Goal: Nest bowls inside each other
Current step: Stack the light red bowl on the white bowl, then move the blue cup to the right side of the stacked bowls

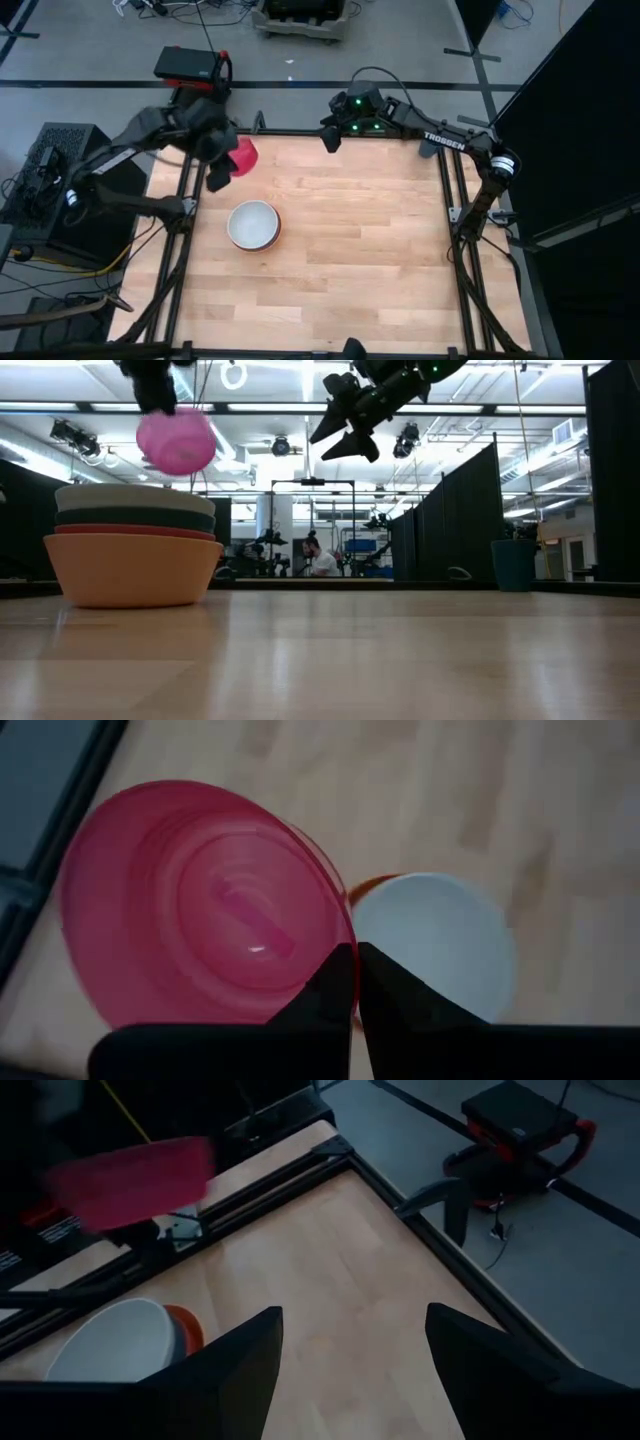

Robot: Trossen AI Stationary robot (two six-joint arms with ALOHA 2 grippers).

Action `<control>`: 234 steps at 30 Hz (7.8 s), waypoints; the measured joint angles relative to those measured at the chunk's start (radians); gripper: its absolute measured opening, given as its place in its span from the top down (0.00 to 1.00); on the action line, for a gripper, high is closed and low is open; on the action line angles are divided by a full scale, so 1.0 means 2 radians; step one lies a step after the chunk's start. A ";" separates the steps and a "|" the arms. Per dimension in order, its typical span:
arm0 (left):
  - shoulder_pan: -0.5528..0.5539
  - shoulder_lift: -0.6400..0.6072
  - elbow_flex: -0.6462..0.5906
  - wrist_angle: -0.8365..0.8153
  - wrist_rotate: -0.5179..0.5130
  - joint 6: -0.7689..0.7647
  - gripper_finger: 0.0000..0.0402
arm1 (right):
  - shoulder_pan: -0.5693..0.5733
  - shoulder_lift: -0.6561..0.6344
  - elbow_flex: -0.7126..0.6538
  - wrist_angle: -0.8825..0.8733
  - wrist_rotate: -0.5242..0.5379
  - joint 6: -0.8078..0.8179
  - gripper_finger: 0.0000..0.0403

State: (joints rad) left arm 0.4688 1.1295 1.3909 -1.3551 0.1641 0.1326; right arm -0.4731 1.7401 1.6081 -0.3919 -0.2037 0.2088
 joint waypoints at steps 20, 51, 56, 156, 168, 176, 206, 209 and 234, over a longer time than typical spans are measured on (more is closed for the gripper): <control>-0.364 0.078 0.012 -0.007 -0.184 -0.116 1.00 | -0.013 0.000 0.000 0.000 -0.001 0.000 0.42; -0.417 0.073 -0.149 0.122 -0.175 -0.245 1.00 | -0.012 0.000 0.000 -0.009 -0.010 0.000 0.42; -0.415 0.076 -0.181 0.162 -0.159 -0.244 1.00 | -0.012 0.000 0.000 -0.008 -0.010 0.000 0.42; -0.212 0.381 0.072 0.243 -0.057 0.035 0.64 | -0.022 -0.001 0.000 -0.012 -0.031 0.026 0.42; -0.207 0.368 0.066 0.265 -0.053 0.017 0.62 | -0.022 -0.002 0.000 -0.012 -0.032 0.025 0.42; -0.195 0.357 0.123 0.259 -0.054 0.012 0.62 | -0.040 -0.017 0.000 -0.001 -0.032 0.011 0.42; -0.116 0.114 0.000 0.411 -0.043 -0.112 0.63 | -0.070 -0.091 0.001 -0.052 -0.039 -0.011 0.42; -0.116 0.087 -0.032 0.438 -0.045 -0.126 0.63 | -0.060 -0.091 0.001 -0.039 -0.061 -0.002 0.45; -0.116 -0.040 -0.119 0.459 -0.076 -0.149 0.64 | 0.000 -0.087 0.000 0.025 -0.176 0.042 0.72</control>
State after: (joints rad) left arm 0.2359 1.0496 1.1530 -0.4370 0.0128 -0.1654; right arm -0.4732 1.5669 1.6085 -0.3425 -0.5551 0.2935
